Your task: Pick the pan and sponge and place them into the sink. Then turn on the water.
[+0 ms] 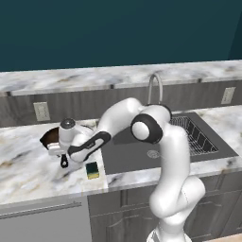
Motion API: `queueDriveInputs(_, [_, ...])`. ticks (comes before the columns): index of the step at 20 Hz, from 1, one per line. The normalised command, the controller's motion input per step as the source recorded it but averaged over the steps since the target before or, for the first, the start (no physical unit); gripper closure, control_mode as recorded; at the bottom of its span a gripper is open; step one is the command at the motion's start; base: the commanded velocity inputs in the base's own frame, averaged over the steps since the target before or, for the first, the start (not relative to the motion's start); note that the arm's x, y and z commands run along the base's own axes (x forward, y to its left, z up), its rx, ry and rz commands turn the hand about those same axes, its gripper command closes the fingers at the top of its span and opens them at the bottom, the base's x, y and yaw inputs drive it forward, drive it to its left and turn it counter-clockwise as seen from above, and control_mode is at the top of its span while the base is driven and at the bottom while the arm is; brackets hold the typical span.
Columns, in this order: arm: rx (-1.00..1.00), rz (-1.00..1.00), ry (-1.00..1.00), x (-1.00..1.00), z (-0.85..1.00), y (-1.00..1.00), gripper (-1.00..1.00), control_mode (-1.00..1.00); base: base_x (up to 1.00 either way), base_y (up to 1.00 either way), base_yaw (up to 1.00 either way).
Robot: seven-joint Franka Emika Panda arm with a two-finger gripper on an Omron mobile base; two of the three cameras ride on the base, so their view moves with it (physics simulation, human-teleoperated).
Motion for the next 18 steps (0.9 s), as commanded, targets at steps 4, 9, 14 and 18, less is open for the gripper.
queueDriveInputs(4, [0.0, 0.0, 0.0, 0.4, -0.17, 0.15, 1.0, -1.0, 0.0, 0.0, 0.0])
queueDriveInputs(9, [0.0, 0.0, 0.0, 0.27, -0.14, 0.06, 1.0, -1.0, 0.0, 0.0, 0.0])
queueDriveInputs(14, [0.0, 0.0, -0.02, -0.04, 0.04, -0.07, 1.0, -1.0, 0.0, 0.0, 0.0])
queueDriveInputs(18, [0.0, 0.0, -0.07, -0.13, 0.33, -0.42, 1.0, -1.0, 0.0, 0.0, 0.0])
